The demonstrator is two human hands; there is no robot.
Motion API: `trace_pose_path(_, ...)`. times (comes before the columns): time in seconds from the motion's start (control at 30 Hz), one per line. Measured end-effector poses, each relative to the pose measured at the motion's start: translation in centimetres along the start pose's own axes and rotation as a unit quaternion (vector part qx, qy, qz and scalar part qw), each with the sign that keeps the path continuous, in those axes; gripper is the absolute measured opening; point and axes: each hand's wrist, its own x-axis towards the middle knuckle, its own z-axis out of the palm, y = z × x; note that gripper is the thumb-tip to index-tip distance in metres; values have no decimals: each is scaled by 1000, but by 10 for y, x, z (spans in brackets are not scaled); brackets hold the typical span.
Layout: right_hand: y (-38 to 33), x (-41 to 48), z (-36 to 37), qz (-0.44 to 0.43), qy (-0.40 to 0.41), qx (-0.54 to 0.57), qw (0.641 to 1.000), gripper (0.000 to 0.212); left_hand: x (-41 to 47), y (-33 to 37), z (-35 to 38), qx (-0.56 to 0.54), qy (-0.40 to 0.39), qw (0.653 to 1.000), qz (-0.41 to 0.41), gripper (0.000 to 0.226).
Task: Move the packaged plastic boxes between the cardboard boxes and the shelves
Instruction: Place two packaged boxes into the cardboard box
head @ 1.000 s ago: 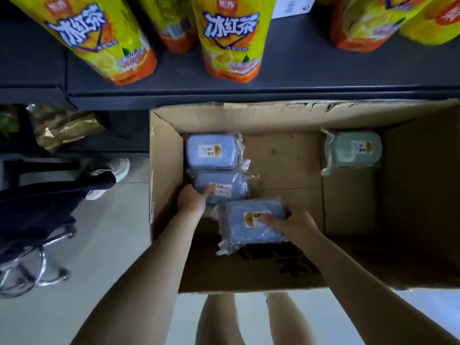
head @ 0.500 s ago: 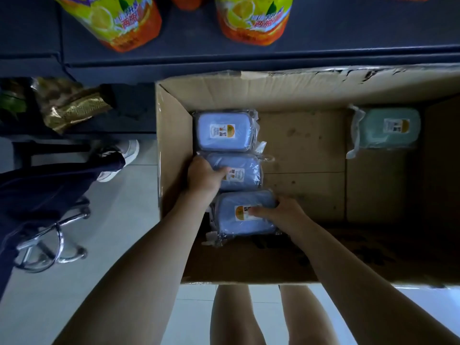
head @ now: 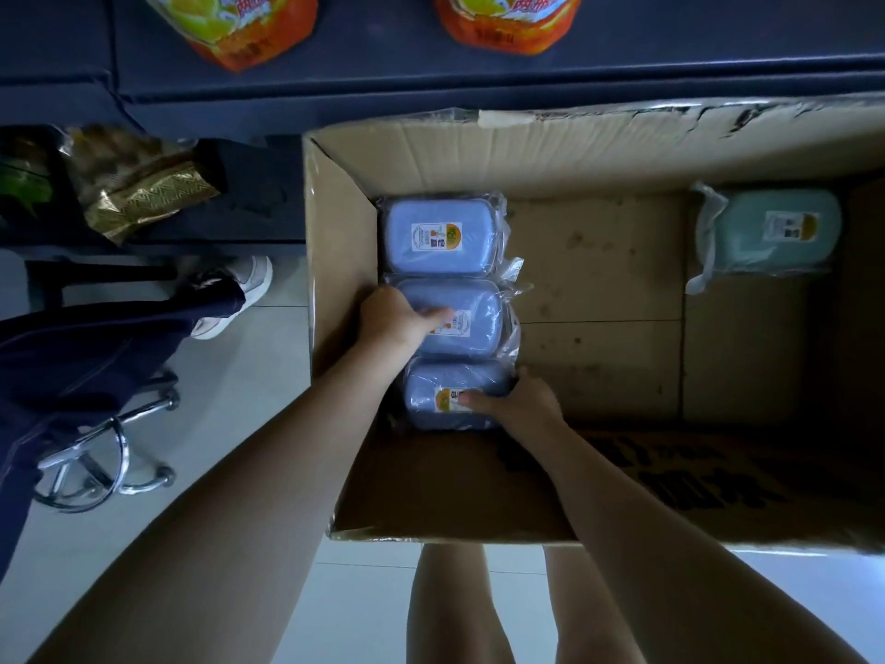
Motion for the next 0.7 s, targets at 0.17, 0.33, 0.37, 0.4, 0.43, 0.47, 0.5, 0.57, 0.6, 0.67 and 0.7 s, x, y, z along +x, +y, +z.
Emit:
trace_pose_path(0.17, 4, 4, -14, 5, -26, 55, 998, 57, 1, -4, 8, 7, 22, 999, 29, 46)
trace_pose_path(0.33, -2, 7, -2, -19, 4, 7, 1000, 46, 3, -1, 7, 110, 17, 993, 49, 56)
trace_pose_path(0.37, -2, 8, -1, -24, 5, 7, 1000, 45, 4, 0, 6, 125, 13, 991, 46, 56)
trace_pose_path(0.4, -2, 8, -2, -29, 6, 6, 1000, 44, 7, 0, 6, 133, 9, 990, 42, 57)
trace_pose_path(0.43, -2, 9, -3, -33, 7, 3, 999, 43, 8, 1, 6, 136, 6, 990, 39, 58)
trace_pose_path(0.47, -2, 8, -4, -35, 6, -4, 999, 42, 8, 1, 6, 140, 3, 989, 36, 58)
trace_pose_path(0.5, -1, 7, -4, -39, 3, -9, 999, 41, 8, 2, 6, 143, 1, 989, 35, 59)
trace_pose_path(0.57, 1, 5, -7, -46, -12, -7, 999, 42, 4, 1, 6, 136, 3, 990, 35, 59)
trace_pose_path(0.6, 1, 2, -9, -49, -22, -3, 999, 43, 2, -1, 7, 127, 6, 991, 38, 58)
trace_pose_path(0.67, 2, -3, -16, -53, -26, 6, 998, 43, -4, -3, 9, 121, 11, 992, 43, 55)
trace_pose_path(0.7, 2, -6, -21, -58, -18, 7, 998, 43, -7, -5, 10, 124, 20, 991, 46, 54)
